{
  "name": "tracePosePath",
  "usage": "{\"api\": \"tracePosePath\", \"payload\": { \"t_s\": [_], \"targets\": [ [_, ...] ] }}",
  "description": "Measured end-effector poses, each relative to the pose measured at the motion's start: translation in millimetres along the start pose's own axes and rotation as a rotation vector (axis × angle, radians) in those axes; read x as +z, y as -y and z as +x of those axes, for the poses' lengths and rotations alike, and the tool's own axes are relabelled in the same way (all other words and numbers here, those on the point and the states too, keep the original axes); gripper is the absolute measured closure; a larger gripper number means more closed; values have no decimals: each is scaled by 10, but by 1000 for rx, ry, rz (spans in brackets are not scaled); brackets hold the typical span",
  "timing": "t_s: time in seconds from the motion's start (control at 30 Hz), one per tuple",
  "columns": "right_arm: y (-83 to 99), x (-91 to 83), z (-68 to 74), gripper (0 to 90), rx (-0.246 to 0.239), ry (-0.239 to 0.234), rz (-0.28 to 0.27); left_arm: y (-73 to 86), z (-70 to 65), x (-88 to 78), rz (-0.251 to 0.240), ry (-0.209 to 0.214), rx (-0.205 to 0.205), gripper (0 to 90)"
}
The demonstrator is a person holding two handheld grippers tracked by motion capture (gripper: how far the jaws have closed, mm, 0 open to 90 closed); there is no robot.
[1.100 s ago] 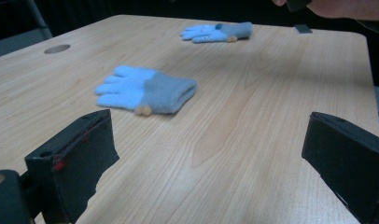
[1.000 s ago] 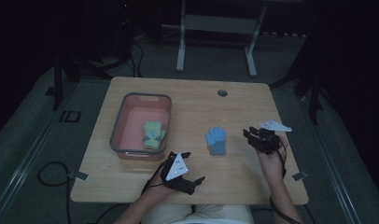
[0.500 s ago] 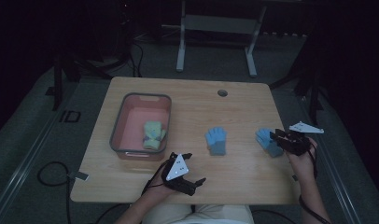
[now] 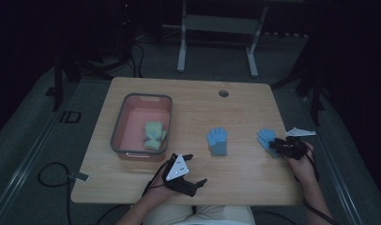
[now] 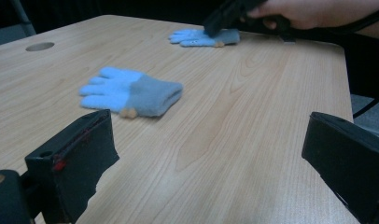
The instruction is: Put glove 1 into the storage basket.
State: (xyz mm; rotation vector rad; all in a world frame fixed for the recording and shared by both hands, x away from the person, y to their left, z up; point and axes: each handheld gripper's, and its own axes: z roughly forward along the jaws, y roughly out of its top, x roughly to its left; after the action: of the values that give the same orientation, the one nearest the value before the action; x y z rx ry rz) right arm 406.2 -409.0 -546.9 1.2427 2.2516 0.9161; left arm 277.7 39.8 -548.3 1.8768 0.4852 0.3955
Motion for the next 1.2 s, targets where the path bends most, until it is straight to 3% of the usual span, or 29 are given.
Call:
{"api": "tracePosePath", "payload": {
  "t_s": [0.07,0.2,0.27,0.43,0.5,0.6,0.77,0.8,0.83,0.87,0.93,1.07,1.2],
  "targets": [
    [24,20,19,604,5,1,-20,0,-1,-2,1,0,3,25],
    [12,23,22,711,33,6,-11,1,-12,1,3,3,8,25],
    [-30,37,86,816,61,37,9,-2,-21,6,6,3,16,26],
    [-97,57,206,857,120,123,24,-9,-31,15,3,0,21,25],
    [-140,29,260,865,160,143,4,-12,-31,11,1,-5,21,26],
    [-265,-85,405,867,212,179,-51,-18,-21,2,-4,-14,23,26],
    [-537,-298,704,867,253,186,-122,-20,-2,-8,-5,-34,17,26],
    [-537,-298,704,867,253,186,-122,-20,-2,-8,-5,-34,17,26],
    [-672,-395,910,867,263,221,-142,-18,1,-9,-2,-39,23,25],
    [-672,-395,910,867,263,221,-142,-18,1,-9,-2,-39,23,26],
    [-747,-433,1095,867,281,248,-152,-15,2,-6,3,-46,26,26],
    [-754,-394,1290,866,309,254,-143,-17,-3,-4,2,-47,22,25],
    [-704,-308,1363,866,330,248,-118,-22,-7,-5,0,-47,24,25]
  ]
}}
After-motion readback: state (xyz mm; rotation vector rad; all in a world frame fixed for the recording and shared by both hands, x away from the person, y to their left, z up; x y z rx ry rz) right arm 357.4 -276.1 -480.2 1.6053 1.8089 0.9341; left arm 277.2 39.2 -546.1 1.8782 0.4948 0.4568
